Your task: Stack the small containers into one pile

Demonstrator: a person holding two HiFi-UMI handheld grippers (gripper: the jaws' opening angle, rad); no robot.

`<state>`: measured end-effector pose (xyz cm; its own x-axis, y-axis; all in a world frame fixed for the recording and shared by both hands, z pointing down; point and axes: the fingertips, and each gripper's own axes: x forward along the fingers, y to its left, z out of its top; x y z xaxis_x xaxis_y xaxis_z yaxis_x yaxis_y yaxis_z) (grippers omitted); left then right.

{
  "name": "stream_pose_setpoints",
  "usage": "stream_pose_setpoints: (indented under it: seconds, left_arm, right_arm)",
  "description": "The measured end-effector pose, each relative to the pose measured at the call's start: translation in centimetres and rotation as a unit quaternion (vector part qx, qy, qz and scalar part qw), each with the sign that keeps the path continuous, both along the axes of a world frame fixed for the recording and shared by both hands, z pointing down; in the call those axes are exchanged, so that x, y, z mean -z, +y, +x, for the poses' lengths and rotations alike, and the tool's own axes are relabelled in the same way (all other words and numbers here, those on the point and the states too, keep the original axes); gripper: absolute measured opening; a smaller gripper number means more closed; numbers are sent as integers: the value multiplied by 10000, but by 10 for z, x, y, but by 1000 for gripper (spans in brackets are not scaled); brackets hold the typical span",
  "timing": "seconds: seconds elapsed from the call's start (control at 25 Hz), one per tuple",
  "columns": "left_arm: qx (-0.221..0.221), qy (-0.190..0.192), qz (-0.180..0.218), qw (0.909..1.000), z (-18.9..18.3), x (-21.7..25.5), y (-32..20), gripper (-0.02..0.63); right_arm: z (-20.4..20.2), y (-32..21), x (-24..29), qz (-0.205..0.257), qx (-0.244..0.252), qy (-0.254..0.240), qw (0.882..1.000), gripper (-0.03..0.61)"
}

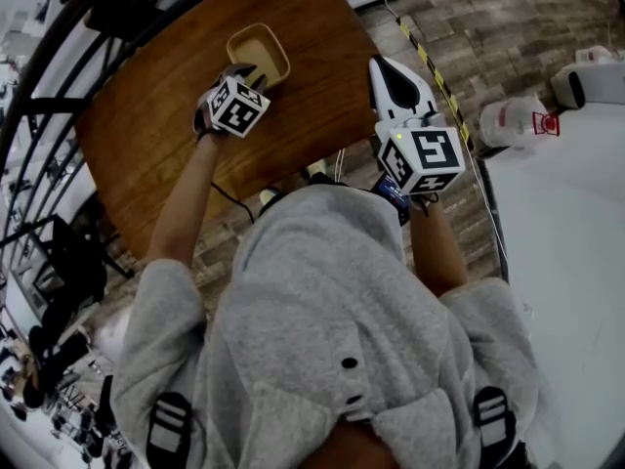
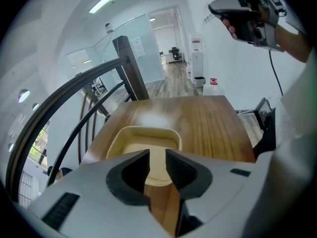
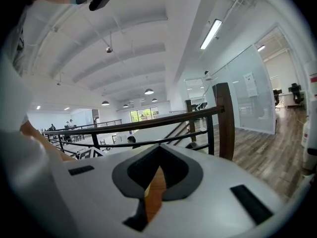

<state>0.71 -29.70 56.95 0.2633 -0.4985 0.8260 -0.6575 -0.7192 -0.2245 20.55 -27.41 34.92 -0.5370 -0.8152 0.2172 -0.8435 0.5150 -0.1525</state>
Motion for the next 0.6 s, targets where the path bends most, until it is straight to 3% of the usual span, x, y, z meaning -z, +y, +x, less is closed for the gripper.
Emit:
stream_pose_setpoints:
  seconds: [0.12, 0.24, 0.44, 0.6]
  left_arm:
    - [416, 362, 314, 9980, -7, 16, -7, 95]
    - [895, 881, 688, 9897, -19, 41, -12, 95]
    - [1578, 1829, 1486, 9589, -47, 97, -4, 78]
    - [1844, 2166, 2149, 9343, -80, 139, 18, 49]
  right_arm:
    - [-2, -4, -1, -24, 53, -7, 10000, 11]
    - [-11, -10, -1, -27, 155, 5, 9999, 11]
    - [-36, -12, -1, -39, 401, -15, 9992, 11]
    - [-68, -15, 2, -23, 606, -64, 9981, 11]
